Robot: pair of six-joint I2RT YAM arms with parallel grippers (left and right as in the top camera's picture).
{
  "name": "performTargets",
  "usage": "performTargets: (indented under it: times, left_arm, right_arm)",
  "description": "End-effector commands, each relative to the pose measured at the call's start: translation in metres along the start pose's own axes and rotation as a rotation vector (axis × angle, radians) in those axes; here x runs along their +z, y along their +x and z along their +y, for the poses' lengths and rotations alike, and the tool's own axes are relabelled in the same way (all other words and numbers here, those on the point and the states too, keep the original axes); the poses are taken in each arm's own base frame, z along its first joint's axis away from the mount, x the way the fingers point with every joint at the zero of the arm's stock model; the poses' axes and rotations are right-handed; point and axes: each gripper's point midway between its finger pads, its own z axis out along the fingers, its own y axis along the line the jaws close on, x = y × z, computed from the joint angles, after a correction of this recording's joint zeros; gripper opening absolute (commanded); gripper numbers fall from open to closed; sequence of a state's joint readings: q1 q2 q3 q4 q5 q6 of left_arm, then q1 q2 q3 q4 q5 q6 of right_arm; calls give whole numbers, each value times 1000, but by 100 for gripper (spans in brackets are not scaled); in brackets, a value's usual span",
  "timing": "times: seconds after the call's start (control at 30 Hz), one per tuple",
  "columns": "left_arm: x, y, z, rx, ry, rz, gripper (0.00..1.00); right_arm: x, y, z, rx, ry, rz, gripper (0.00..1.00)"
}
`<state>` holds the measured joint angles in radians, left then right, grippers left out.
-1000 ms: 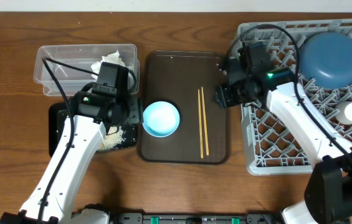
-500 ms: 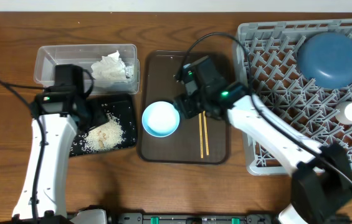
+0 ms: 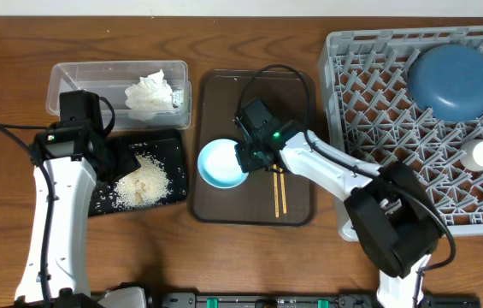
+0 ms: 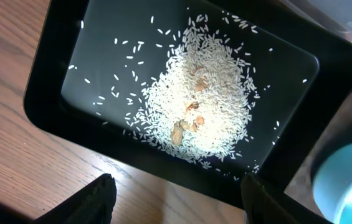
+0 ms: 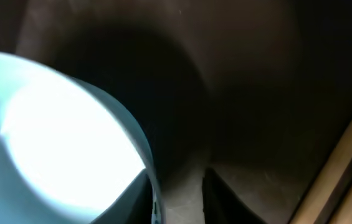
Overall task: Sort waste into correct bins and load items into the dishwasher rack
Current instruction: 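Grasp the light-blue bowl rim with the right gripper, then lift the light-blue bowl and carry it right toward the rack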
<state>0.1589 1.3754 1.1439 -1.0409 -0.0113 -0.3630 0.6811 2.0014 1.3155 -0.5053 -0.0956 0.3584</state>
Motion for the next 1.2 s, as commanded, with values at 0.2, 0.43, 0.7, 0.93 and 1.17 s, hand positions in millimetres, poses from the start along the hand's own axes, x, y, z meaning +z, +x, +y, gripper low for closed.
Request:
performTargets:
  times: [0.2, 0.43, 0.7, 0.93, 1.17]
  left_arm:
    - [-3, -1, 4, -9, -14, -8, 68]
    - [-3, -1, 4, -9, -15, -6, 68]
    - [-3, -1, 4, -9, -14, -7, 68]
    - [-3, -1, 4, -9, -14, -7, 68]
    - [-3, -1, 4, -9, -14, -7, 68]
  right_arm:
    - [-2, -5, 3, 2, 9, -16, 1]
    - [-75, -54, -37, -3, 117, -219, 1]
    - [-214, -102, -139, -50, 509, -526, 1]
    - [-293, -108, -242, -116, 987, -530, 1]
    - [-341, -128, -291, -235, 1238, -522, 1]
